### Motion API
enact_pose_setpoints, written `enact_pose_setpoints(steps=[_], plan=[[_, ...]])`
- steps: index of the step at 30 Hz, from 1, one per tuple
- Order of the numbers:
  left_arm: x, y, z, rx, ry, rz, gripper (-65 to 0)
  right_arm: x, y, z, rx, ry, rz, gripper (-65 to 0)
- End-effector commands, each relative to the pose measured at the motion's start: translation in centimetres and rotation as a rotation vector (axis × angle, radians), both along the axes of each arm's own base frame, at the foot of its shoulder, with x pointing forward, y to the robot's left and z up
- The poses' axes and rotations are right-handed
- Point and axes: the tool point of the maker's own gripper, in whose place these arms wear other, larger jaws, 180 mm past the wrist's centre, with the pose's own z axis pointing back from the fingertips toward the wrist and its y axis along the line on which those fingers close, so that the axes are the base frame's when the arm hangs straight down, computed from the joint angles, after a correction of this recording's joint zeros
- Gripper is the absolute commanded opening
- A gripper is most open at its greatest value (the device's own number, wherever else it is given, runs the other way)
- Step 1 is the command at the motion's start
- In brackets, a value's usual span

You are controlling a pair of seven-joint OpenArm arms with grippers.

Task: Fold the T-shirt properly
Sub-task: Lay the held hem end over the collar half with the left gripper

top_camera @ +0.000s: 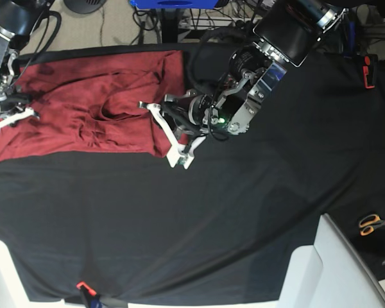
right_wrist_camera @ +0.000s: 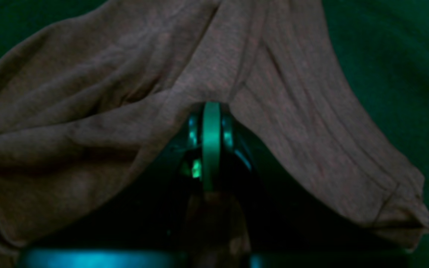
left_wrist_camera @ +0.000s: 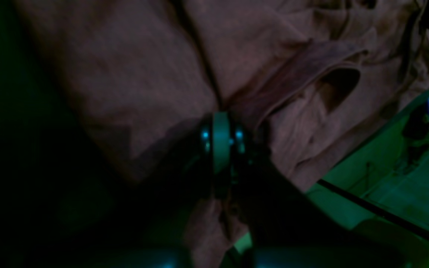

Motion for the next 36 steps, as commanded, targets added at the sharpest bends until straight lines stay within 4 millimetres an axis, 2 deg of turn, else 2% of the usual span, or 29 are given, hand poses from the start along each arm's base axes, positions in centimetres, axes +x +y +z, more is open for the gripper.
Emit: enact_pose_setpoints(steps=[1,5,9,16,24,31,36], plan=[[1.1,-0.8,0.9,-0.031,-0.024,0.006,-65.0,1.1,-1.1,1.5,-0.033,-0.046,-0.003,-65.0],[0.2,-1.2,-0.8,-0.018,0.037,0.017,-65.0,1.0,-1.1,1.4,-0.033,-0.045,-0.003,-65.0],[-1.1,-2.7,-1.4,-0.019,0.066,-0.019,-65.0,1.0,-1.2,1.5,-0.035,-0.045,-0.003,-65.0],[-3.2,-6.7,-0.7,-0.023,0.044,-0.172,-65.0,1.1,-1.2,1.5,-0.034,-0.046,-0.003,-65.0],[-3.2,-7.1,-0.2,-0.035,0.033,-0.180,-65.0,1.1,-1.2,1.4,-0.033,-0.046,-0.007,-65.0],[-2.2,-6.7,0.1,-0.024,0.016,-0.174,-65.0,1.2,-1.1,1.5,-0.032,-0.047,-0.004,-65.0],[-2.6,-6.3,-0.3,-0.008,0.048,-0.183,-65.0,1.2,-1.2,1.4,-0.031,-0.046,-0.006,-65.0]])
